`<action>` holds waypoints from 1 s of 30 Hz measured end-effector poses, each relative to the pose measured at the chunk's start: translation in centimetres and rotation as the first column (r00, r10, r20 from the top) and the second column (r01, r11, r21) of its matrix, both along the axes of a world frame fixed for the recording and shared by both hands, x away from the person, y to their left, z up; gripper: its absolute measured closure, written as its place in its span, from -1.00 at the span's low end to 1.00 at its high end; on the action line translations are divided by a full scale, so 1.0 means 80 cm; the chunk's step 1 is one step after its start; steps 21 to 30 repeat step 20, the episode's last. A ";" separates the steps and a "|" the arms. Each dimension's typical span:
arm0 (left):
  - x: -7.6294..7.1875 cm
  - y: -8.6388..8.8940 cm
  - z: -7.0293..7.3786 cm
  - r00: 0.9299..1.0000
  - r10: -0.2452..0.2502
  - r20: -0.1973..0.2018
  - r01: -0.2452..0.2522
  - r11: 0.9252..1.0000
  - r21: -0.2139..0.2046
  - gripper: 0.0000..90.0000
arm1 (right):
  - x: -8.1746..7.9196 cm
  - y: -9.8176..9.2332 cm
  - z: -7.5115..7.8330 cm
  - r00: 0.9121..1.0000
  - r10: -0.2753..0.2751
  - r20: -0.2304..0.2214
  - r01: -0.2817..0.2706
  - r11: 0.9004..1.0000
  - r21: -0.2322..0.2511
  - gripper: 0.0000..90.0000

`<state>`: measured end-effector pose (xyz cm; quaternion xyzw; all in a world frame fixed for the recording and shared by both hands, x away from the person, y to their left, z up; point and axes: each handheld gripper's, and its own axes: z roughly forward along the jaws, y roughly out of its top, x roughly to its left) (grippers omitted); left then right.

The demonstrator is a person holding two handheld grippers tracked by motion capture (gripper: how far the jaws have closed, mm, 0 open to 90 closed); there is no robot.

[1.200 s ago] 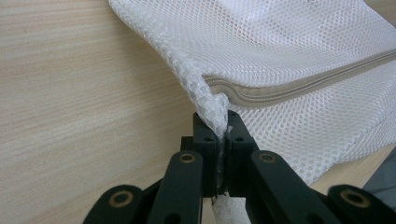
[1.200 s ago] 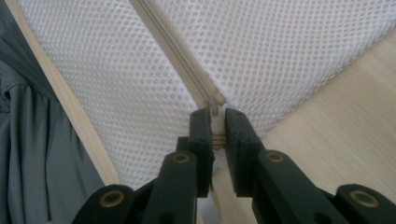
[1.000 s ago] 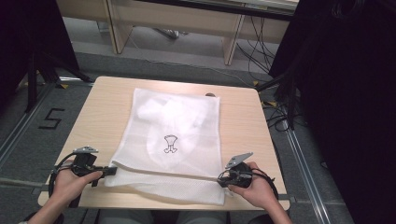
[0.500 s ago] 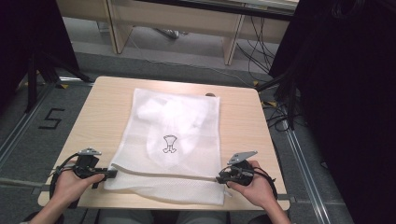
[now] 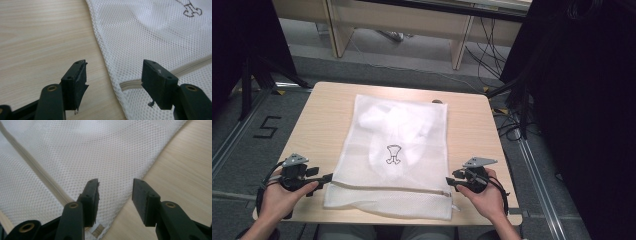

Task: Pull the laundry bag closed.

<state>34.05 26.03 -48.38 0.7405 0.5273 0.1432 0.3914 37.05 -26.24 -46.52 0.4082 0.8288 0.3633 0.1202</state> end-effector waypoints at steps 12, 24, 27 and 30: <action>-0.001 0.011 0.004 0.998 0.051 0.028 -0.051 0.999 0.008 -0.23 | 0.009 -0.018 -0.001 0.992 -0.118 -0.042 0.119 0.992 0.035 0.16; 0.000 0.013 0.004 0.999 0.039 0.021 -0.040 0.999 0.013 -0.22 | 0.011 -0.025 -0.002 0.987 -0.157 -0.039 0.158 0.987 0.038 0.14; 0.000 0.013 0.004 0.999 0.039 0.021 -0.040 0.999 0.013 -0.22 | 0.011 -0.025 -0.002 0.987 -0.157 -0.039 0.158 0.987 0.038 0.14; 0.000 0.013 0.004 0.999 0.039 0.021 -0.040 0.999 0.013 -0.22 | 0.011 -0.025 -0.002 0.987 -0.157 -0.039 0.158 0.987 0.038 0.14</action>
